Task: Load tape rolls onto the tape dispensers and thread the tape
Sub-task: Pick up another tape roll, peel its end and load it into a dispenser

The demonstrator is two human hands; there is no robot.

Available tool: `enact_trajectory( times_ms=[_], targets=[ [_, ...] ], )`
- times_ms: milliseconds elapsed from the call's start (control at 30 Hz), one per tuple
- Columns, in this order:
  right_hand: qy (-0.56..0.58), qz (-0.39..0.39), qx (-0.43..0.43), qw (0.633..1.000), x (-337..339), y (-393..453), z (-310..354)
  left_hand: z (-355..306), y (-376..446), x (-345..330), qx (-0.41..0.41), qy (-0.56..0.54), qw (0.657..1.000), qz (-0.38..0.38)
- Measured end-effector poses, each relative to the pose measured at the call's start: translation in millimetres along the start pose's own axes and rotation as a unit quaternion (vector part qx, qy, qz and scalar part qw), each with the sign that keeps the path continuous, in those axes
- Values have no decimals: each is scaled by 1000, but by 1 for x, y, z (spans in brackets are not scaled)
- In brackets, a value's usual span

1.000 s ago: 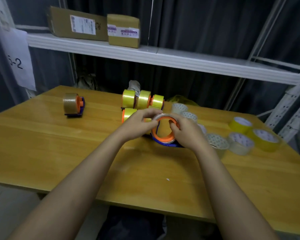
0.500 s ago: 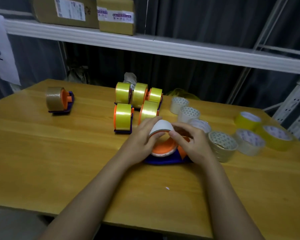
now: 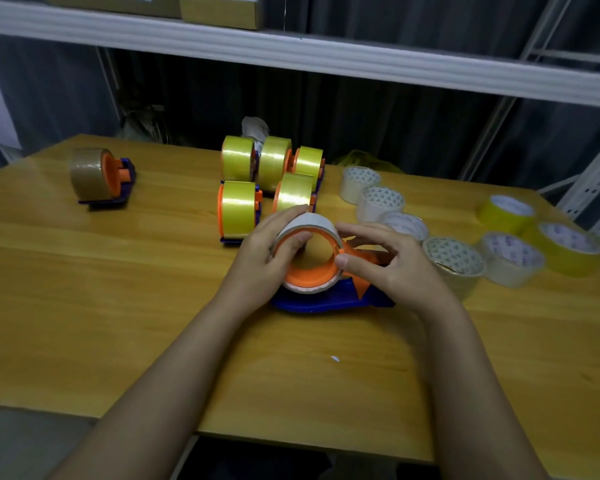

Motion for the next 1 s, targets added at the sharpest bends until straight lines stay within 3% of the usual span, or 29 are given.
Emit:
enact_trajectory(
  times_ms=[233,467,700,1000],
  targets=[
    [41,33,-45,998,-7,-1,-3,-2,0,7,-3,-15,999,-32],
    [46,30,-29,998,-9,-1,-4,0,-4,11,83,-81,989,-90],
    [49,14,-40,998,-8,-1,-6,-7,-6,6,27,-37,999,-16],
    [47,9,-29,998,-15,-3,-3,-9,-10,10,-37,6,998,-52]
  ],
)
Point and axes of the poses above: each hand's wrist, its own y-axis towards the middle knuckle, its own x-axis out of the back of the hand, z = x × y, the point moved 5 cm from there along y, towards the middle knuckle, and after that the axes turned 10 degrees about -z, right-handed, at the moved point
